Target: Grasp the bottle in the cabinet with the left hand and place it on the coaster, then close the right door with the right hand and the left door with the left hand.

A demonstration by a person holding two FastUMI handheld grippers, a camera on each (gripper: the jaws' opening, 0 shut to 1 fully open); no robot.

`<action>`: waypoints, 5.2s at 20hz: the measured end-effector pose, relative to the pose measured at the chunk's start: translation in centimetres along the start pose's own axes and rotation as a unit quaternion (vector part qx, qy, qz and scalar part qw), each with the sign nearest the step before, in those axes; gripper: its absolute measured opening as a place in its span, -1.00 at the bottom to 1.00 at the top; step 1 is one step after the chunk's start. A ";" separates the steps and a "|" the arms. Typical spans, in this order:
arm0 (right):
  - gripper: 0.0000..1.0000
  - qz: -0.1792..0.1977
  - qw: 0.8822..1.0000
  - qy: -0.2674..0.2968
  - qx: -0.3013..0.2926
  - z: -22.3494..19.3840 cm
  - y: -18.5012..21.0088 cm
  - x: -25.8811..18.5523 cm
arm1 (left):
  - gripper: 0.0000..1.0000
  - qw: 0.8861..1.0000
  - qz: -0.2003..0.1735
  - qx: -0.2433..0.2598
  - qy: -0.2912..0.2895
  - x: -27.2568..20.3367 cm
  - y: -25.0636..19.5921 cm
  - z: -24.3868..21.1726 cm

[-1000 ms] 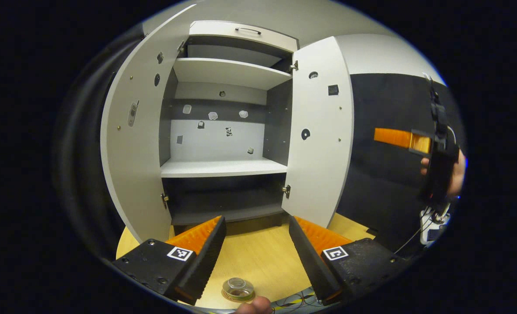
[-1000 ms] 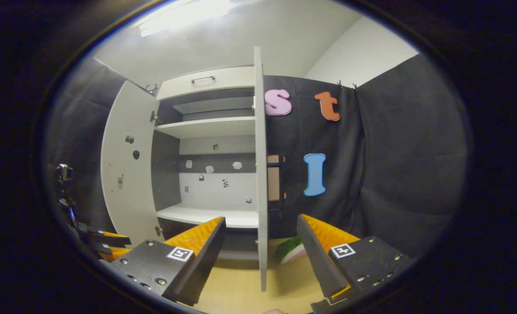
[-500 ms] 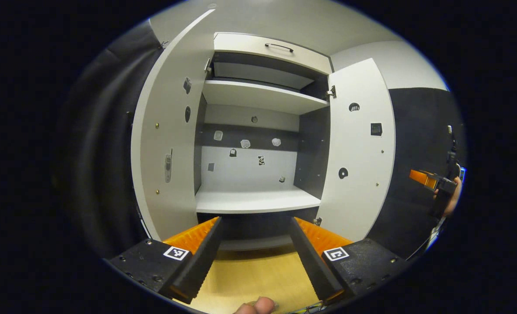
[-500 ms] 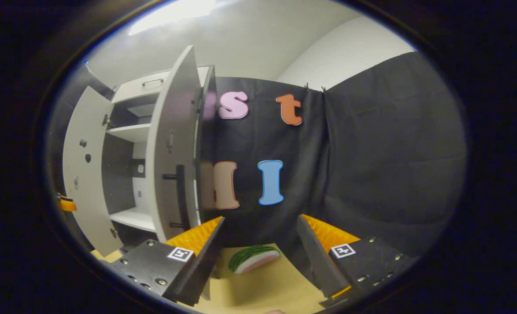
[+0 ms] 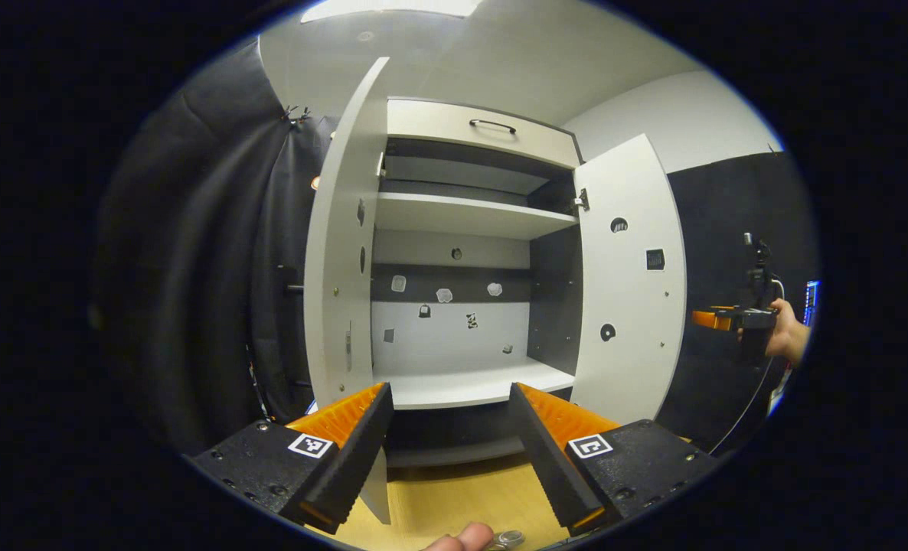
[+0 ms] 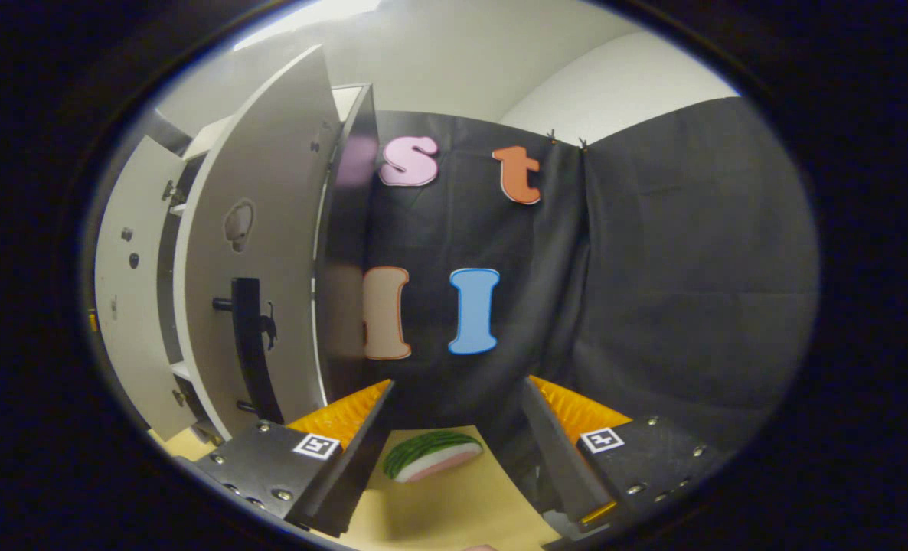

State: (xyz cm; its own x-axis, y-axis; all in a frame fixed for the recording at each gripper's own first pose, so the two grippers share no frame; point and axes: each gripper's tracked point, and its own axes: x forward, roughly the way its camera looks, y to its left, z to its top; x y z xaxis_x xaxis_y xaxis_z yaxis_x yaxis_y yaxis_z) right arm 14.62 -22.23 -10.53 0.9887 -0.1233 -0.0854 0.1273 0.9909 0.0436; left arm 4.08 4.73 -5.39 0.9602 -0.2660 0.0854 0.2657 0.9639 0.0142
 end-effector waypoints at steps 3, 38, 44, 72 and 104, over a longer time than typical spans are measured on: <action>0.97 0.063 0.998 -0.004 -0.008 0.4 5.7 0.8 | 0.92 1.000 0.008 -0.013 0.014 -1.4 1.2 -0.5; 0.74 0.093 0.996 0.001 0.009 1.0 15.1 -0.1 | 0.92 0.992 0.121 -0.044 0.015 -11.0 8.6 0.4; 0.75 0.108 0.994 -0.004 0.008 1.2 17.0 0.1 | 0.93 0.988 0.145 -0.039 0.023 -11.3 10.9 -0.4; 0.89 0.169 0.985 -0.043 0.018 1.0 22.2 -4.8 | 0.92 0.961 0.269 0.026 0.052 -6.8 29.1 0.6; 0.89 0.125 0.992 0.005 0.006 -4.7 14.5 -17.4 | 0.70 0.987 0.151 0.018 0.045 6.3 10.9 0.2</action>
State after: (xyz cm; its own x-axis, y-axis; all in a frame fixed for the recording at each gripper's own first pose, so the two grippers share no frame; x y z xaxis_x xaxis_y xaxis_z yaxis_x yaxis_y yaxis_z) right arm -1.11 -5.45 -13.13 0.9887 0.1265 -0.0803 -0.1206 0.9898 0.0754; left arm 12.98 13.55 -4.52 0.9994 0.0350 0.0024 -0.0351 0.9987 0.0364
